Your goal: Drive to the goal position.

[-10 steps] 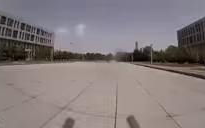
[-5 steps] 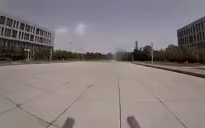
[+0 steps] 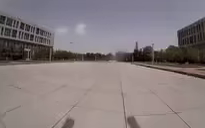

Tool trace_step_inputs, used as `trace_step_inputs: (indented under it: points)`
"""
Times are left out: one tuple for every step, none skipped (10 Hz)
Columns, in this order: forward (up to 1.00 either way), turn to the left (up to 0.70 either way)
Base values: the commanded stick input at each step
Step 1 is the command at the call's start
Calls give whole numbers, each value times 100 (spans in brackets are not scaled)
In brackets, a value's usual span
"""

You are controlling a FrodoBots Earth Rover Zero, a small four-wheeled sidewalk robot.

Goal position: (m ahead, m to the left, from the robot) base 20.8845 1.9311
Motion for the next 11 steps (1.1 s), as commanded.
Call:
trace_step_inputs:
  points:
    - [70, 1]
    - [70, 1]
    - [70, 1]
    - [70, 1]
    - [70, 1]
    - [70, 1]
    - [70, 1]
    - [70, 1]
    - [70, 1]
    - [70, 1]
    - [70, 1]
